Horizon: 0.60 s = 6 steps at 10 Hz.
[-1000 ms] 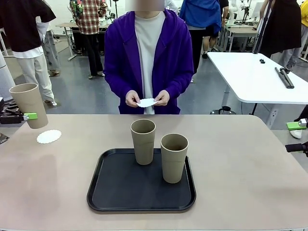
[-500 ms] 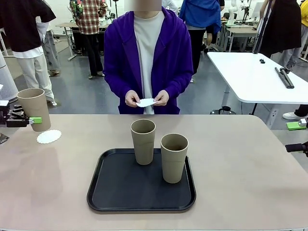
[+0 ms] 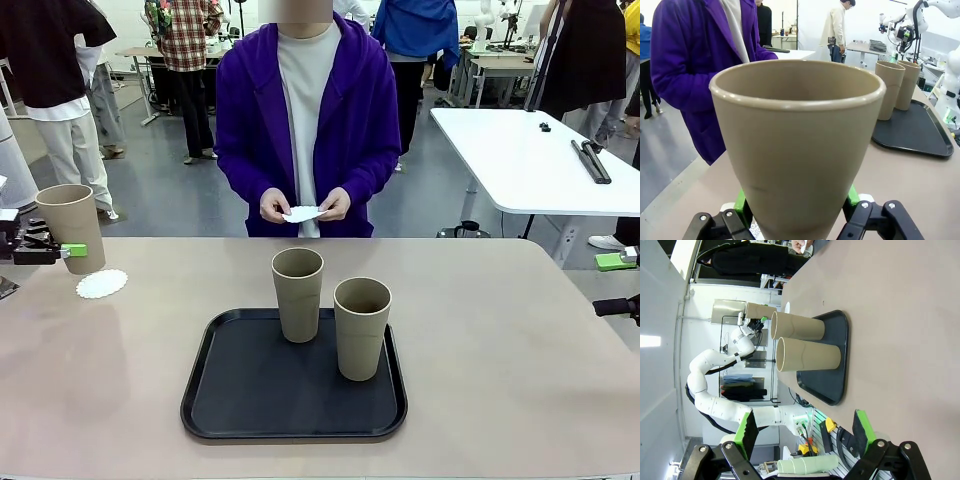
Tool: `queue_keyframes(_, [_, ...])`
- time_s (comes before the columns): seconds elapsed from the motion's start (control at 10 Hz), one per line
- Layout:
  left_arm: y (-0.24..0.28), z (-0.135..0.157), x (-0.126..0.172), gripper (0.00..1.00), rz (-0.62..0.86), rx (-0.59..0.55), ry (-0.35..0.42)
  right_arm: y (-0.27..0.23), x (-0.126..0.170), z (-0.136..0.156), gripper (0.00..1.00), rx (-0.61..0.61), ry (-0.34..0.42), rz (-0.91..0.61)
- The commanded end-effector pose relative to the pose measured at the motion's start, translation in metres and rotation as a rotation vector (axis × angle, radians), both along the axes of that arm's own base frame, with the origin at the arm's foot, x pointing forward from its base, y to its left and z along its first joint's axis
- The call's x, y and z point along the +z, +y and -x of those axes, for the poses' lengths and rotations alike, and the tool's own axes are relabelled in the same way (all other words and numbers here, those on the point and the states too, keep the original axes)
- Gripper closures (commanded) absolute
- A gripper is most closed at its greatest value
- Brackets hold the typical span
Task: Place coasters on the table and set cups on them.
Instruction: Pick up one Reusable plastic cup and place it on a coaster set by the human.
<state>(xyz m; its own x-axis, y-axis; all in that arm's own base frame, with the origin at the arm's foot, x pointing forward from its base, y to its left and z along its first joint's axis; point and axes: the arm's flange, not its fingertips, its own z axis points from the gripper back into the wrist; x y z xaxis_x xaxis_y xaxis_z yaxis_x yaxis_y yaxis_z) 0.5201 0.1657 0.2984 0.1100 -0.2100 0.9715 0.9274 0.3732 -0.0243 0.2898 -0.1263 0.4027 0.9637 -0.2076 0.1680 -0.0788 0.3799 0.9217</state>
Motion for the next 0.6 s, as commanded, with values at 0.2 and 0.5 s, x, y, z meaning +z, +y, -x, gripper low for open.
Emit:
queue_keyframes(0.2, [0.007,-0.014,-0.026,0.16,0.090,-0.061,-0.053,0.000,0.001,0.000,0.00,-0.001,-0.009,-0.007])
queue_keyframes(0.5, [0.011,-0.017,-0.036,0.16,0.097,-0.069,-0.095,0.000,0.001,0.000,0.00,-0.001,-0.009,-0.007])
